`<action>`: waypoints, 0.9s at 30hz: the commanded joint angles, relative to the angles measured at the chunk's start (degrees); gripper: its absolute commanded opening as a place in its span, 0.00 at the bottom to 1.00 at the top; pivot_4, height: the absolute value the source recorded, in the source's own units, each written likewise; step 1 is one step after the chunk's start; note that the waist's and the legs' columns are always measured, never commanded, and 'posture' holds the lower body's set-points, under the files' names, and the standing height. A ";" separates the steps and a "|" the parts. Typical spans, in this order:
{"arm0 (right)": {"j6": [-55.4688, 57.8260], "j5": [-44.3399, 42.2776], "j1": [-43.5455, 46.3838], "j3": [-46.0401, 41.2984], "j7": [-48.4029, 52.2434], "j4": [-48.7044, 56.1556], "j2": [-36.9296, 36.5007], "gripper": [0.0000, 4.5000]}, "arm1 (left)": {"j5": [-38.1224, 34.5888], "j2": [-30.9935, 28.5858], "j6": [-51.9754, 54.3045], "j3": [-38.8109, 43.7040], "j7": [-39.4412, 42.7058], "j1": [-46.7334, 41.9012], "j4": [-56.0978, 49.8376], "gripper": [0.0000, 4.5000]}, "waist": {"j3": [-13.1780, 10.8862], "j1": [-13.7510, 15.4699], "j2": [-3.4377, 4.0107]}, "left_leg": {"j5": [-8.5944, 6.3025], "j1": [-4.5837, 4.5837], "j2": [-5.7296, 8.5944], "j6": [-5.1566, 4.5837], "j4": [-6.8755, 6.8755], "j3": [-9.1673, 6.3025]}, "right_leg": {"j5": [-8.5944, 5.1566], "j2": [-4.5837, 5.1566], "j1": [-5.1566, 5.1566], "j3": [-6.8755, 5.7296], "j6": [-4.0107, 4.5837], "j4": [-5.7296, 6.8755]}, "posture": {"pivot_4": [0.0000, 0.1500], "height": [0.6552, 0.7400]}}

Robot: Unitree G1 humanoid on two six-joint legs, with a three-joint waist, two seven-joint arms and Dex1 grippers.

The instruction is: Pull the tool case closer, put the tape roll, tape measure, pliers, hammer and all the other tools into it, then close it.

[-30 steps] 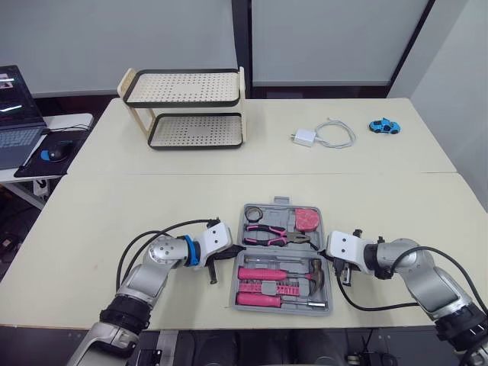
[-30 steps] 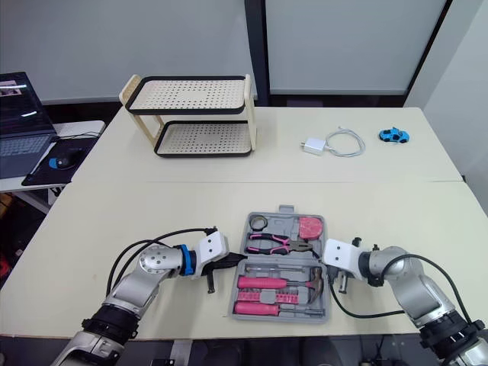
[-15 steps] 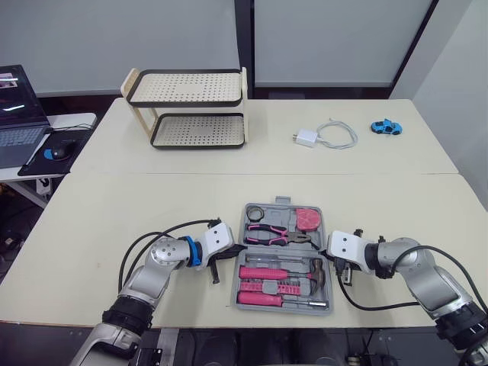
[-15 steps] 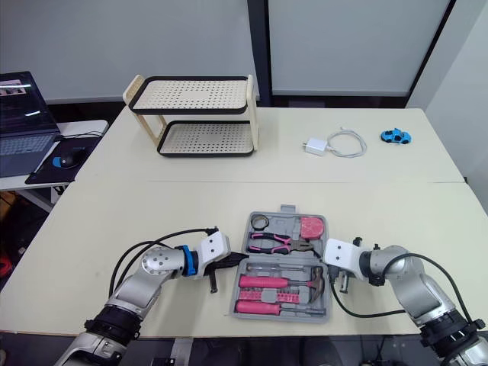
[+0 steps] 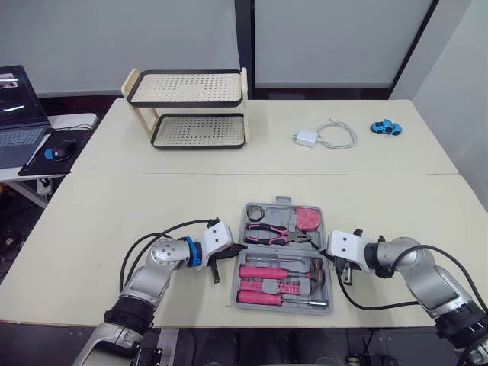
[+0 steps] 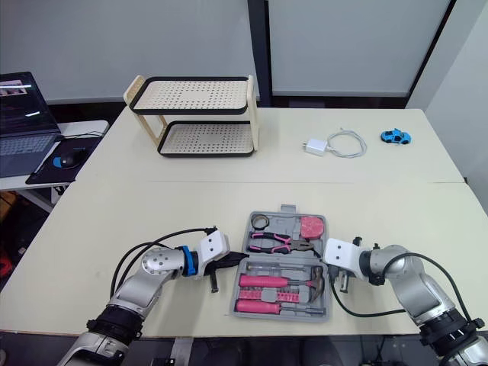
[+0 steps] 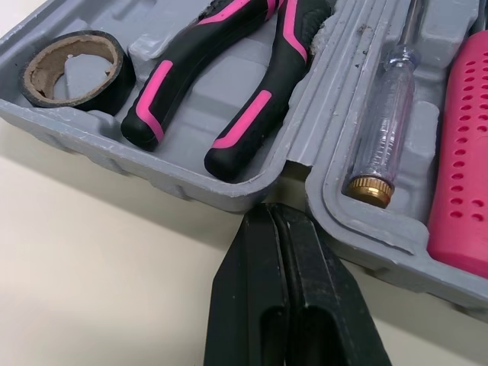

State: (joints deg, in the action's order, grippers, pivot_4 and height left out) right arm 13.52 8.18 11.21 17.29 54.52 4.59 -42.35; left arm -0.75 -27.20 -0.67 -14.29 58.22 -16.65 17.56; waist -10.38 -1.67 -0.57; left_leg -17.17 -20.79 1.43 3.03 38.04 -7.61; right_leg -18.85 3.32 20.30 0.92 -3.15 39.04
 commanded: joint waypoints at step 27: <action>-4.72 -1.04 1.60 1.00 3.29 0.88 1.21 0.00 | -2.32 0.23 -2.37 -2.01 6.83 0.52 -2.32 0.00 | 0.00 -0.02 0.00 | 0.01 -0.03 -0.01 0.03 -0.03 0.01 | 0.00 0.00 0.05 0.02 0.00 -0.03 | 1.00 1.00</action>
State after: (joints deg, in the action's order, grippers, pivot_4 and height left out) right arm 10.45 8.29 12.01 17.18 56.41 2.71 -42.09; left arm -1.76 -27.90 -1.96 -14.16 63.11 -16.72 18.34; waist -10.38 -1.69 -0.57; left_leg -17.16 -20.82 1.42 3.06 38.01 -7.60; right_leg -18.85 3.32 20.35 0.94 -3.15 39.00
